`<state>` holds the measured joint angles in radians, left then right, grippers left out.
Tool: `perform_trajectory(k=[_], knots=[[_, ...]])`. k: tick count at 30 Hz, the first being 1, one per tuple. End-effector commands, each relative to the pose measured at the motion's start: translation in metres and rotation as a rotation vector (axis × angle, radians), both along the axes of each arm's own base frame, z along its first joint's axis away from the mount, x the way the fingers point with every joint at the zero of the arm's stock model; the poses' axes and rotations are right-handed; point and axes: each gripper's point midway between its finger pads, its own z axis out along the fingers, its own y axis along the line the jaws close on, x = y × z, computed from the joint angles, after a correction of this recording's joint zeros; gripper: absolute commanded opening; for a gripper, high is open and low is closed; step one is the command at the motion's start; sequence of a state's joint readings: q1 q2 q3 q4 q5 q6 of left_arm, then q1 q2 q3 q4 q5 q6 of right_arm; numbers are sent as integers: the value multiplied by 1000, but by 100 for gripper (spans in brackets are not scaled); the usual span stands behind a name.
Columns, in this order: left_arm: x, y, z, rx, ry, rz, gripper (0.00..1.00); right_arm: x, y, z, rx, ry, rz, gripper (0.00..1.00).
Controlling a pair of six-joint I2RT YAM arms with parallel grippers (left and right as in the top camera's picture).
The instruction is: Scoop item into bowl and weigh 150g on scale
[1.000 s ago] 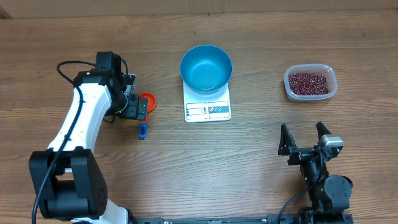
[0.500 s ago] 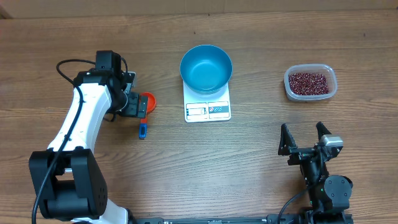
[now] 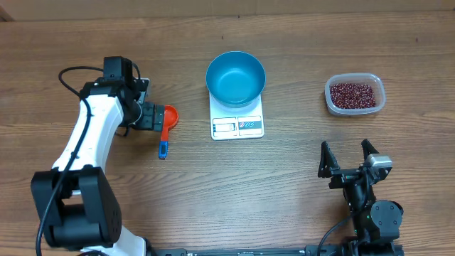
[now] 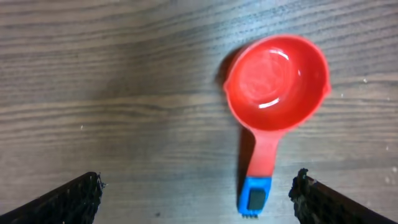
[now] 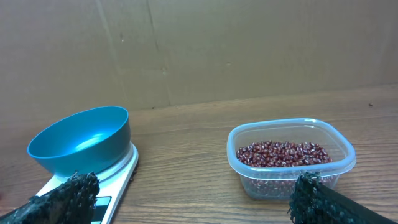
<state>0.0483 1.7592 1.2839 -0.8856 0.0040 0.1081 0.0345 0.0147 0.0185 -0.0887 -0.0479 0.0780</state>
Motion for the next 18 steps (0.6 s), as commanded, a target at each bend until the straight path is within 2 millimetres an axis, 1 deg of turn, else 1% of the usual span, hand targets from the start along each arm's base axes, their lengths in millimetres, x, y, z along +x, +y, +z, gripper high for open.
perform_trajectory(k=[1,6,15,18], knots=[[7,-3,-18,-22,44,-25,99,0,1,-1,4,-8,2,100],[18,-3,-28,-20,68,-30,100,0,1,-1,4,-8,2,100],[28,-2,-29,-21,50,-29,100,0,1,-1,4,-8,2,100],[30,-6,-33,-41,50,-34,100,0,1,-1,4,-8,2,100]])
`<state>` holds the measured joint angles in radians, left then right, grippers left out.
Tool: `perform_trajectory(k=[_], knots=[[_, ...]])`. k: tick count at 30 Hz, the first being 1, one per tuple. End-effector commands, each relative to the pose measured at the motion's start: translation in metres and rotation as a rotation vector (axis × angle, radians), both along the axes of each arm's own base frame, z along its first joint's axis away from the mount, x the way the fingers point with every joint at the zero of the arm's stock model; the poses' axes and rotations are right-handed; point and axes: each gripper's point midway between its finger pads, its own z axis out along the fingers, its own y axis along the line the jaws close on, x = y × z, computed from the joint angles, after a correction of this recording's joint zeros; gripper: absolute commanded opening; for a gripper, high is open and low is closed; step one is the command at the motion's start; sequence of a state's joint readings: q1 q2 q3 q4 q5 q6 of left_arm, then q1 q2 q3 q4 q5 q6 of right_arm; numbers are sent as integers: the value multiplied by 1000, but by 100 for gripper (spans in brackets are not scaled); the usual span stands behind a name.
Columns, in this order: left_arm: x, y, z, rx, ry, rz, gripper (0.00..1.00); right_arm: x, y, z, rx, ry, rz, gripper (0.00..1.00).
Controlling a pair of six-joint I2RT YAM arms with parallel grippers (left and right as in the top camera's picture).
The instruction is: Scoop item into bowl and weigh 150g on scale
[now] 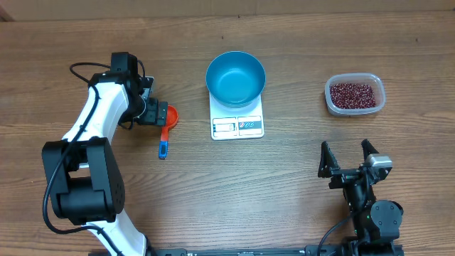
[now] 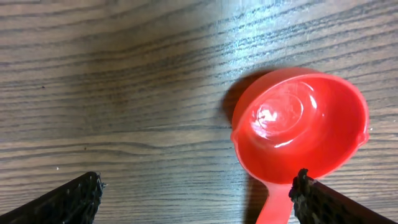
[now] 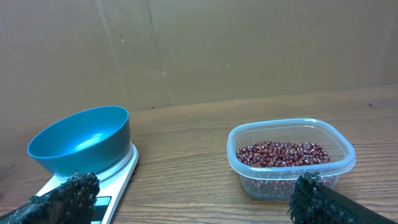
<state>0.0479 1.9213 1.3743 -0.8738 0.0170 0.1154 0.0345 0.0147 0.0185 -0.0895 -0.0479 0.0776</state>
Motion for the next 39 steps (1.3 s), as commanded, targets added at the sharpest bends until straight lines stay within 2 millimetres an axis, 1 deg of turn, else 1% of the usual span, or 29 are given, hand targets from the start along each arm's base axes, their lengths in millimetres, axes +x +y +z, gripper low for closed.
perform_trajectory(k=[1,3,6,39], knots=[[8,-6,-5,-35,-5,-24,100,0,1,-1,5,-8,2,100],[7,-8,-11,-51,12,-26,100,0,1,-1,5,-8,2,100],[3,-10,-16,-53,36,-28,100,0,1,-1,5,-8,2,100],[2,-10,-16,-46,38,-49,100,0,1,-1,5,-8,2,100]])
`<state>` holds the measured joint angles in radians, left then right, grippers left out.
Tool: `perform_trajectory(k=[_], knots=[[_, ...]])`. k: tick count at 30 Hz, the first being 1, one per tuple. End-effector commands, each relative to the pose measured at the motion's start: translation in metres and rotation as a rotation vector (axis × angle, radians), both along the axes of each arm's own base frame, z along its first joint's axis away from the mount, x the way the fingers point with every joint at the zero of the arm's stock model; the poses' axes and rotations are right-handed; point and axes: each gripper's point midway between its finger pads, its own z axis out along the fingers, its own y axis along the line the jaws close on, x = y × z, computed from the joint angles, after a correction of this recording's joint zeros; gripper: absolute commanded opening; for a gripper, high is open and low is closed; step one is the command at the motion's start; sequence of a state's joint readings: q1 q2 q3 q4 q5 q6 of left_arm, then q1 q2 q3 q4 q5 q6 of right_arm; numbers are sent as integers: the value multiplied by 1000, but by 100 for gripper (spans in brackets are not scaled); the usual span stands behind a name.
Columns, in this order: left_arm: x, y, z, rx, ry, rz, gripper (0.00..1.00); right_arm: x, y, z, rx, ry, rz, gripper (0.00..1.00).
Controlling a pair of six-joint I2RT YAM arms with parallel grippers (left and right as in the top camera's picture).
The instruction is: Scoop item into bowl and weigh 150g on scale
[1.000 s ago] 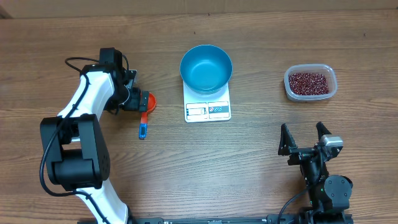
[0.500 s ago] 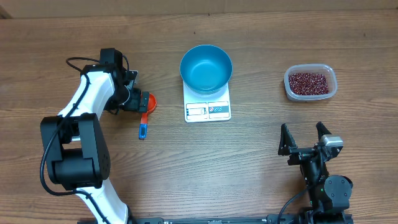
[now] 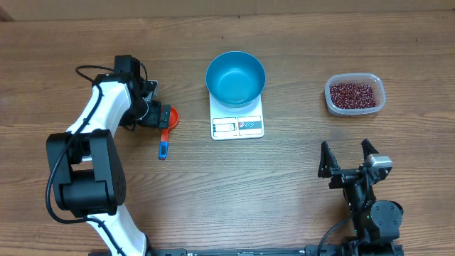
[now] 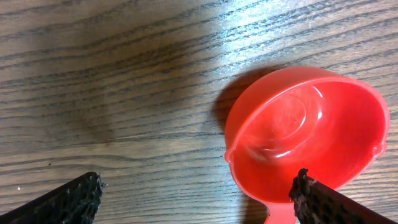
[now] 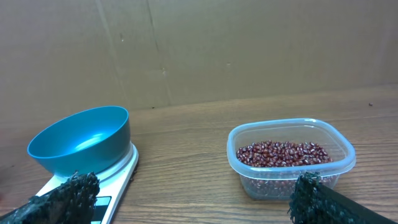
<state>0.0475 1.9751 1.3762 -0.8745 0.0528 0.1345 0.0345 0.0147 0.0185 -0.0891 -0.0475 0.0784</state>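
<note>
A red scoop (image 3: 169, 117) with a blue-tipped handle lies on the table left of the scale; its empty bowl (image 4: 305, 134) fills the right of the left wrist view. My left gripper (image 3: 158, 116) hangs open low over it, one fingertip (image 4: 320, 199) at the bowl's near rim, the other (image 4: 59, 202) far to the left. An empty blue bowl (image 3: 235, 77) stands on the white scale (image 3: 237, 124). A clear tub of red beans (image 3: 354, 94) sits at the right. My right gripper (image 3: 348, 158) rests open near the front edge, facing the tub (image 5: 291, 157).
The scale's display (image 3: 237, 126) faces the front. A brown cardboard wall (image 5: 249, 50) stands behind the table. My left arm (image 3: 99, 128) reaches across the left side, with a black cable (image 3: 89, 71) looping beside it.
My left gripper has come lower and nearer to the scoop's bowl, which looks bigger in the left wrist view; the handle has dropped out of that view. The right arm has not moved.
My left gripper was open above the scoop with the whole scoop and blue handle tip in its view. Then it stood over the bowl end, the handle mostly cut off. Now it is lower still, with the bowl beside its right finger. The scoop stayed in place.
</note>
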Motion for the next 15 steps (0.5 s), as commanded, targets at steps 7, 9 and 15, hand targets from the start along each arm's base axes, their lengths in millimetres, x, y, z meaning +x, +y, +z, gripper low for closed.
perform_trajectory(k=[7,9,15], knots=[[4,-4,3,-12,-6,-25,100,0,1,-1,4,-8,3,100],[4,-4,3,-12,-4,-25,100,0,1,-1,4,-8,2,100],[3,-4,3,-12,-3,-25,100,0,1,-1,4,-8,3,100]])
